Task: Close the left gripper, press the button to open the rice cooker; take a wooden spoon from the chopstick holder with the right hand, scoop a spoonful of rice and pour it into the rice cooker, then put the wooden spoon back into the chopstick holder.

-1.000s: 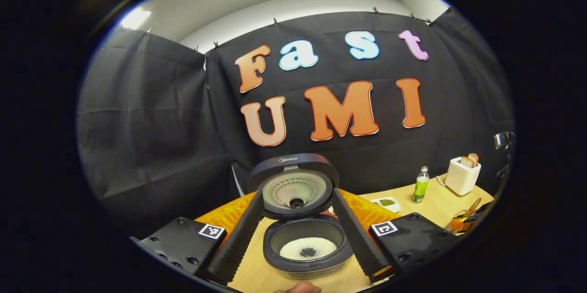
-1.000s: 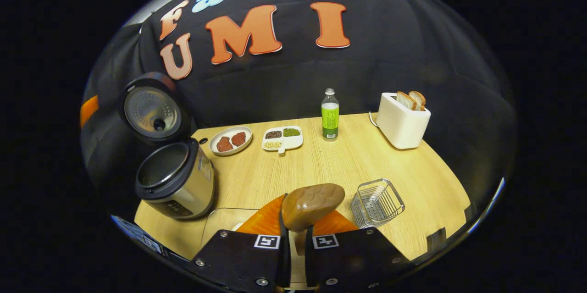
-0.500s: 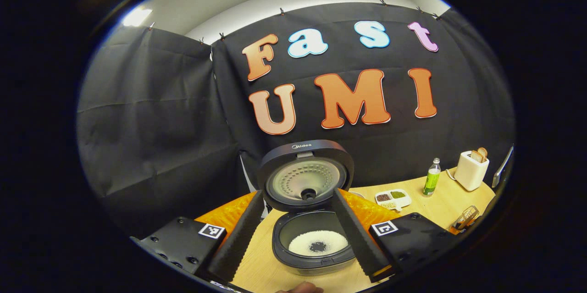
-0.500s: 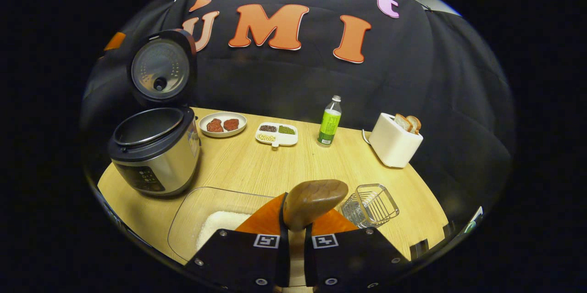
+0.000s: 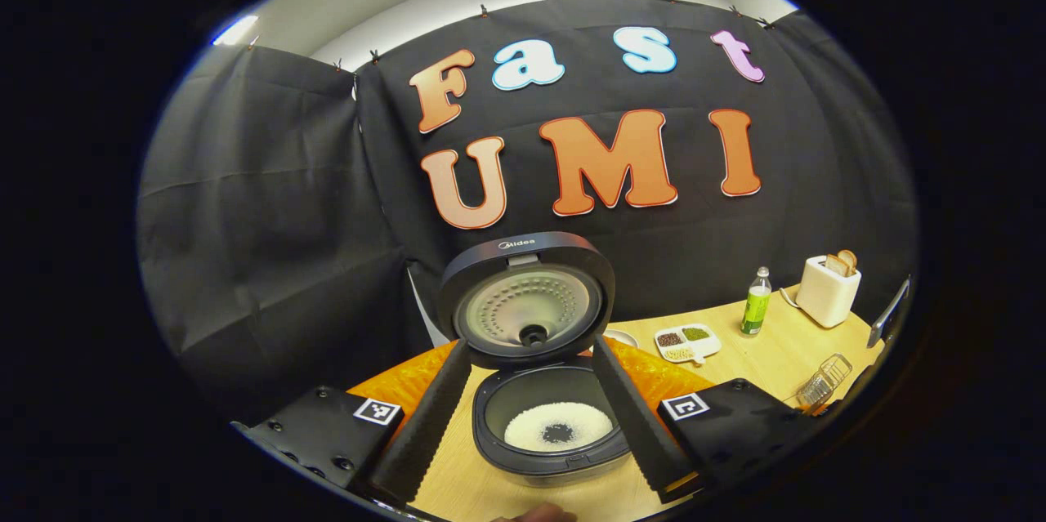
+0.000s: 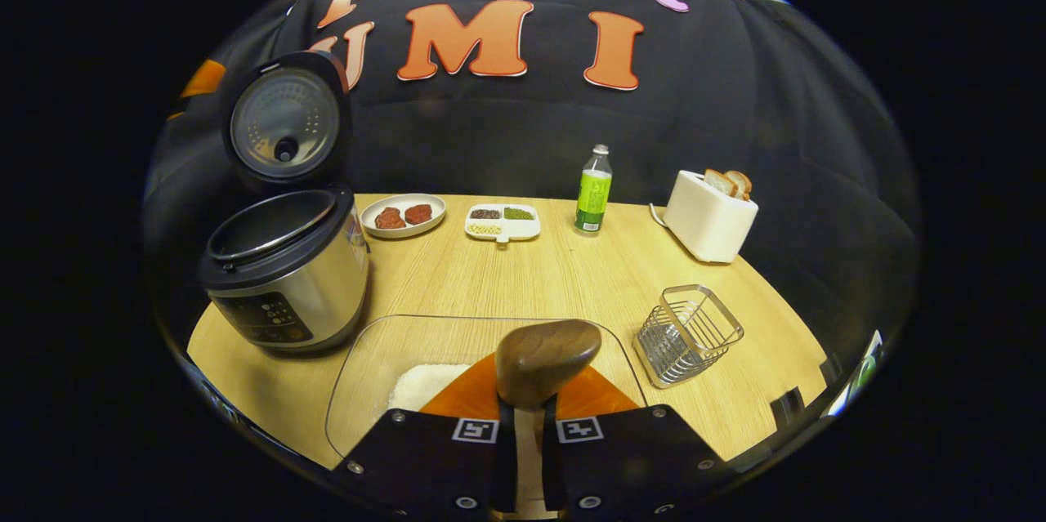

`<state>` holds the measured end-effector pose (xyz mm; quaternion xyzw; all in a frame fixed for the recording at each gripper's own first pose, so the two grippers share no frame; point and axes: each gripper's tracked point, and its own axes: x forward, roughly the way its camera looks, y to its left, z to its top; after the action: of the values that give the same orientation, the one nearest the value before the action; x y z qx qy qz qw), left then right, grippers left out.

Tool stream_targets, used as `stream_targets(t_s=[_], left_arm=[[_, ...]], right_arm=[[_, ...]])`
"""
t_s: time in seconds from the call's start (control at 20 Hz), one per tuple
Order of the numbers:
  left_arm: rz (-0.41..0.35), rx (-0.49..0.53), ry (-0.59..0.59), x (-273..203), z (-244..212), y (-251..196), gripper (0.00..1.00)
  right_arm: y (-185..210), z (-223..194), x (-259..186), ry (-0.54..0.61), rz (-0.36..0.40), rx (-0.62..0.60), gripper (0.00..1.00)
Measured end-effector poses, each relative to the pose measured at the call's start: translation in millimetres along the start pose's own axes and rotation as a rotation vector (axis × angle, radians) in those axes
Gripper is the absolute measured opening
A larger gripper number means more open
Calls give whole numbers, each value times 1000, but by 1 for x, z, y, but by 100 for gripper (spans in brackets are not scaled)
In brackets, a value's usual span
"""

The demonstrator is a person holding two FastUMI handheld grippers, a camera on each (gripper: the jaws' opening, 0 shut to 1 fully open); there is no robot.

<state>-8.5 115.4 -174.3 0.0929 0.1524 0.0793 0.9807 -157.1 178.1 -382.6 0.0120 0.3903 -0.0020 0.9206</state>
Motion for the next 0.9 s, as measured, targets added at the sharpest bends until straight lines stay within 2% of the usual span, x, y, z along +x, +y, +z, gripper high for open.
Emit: stream_targets(t_s=[0.2,0.25,0.3,0.55,0.65,0.7,0.75,0.9], left_arm=[[-13,15,3,1,-4,5,100],[-17,17,1,1,-3,6,94],[-19,18,-1,1,-3,9,100],[-44,32,13,0,-13,11,100],[-49,33,16,2,-16,11,100],[-51,31,19,4,-18,13,100],[-51,29,21,4,-20,14,100],[-54,25,25,5,-23,18,100]], right_arm=[[5,0,3,29,-11,115,12],[5,-1,3,30,-24,126,11],[4,-1,4,32,-34,146,12],[10,-2,3,55,-65,242,12],[16,-1,5,73,-62,282,12],[19,-1,5,78,-59,295,8],[22,-1,5,84,-52,303,11],[28,0,4,97,-29,328,11]])
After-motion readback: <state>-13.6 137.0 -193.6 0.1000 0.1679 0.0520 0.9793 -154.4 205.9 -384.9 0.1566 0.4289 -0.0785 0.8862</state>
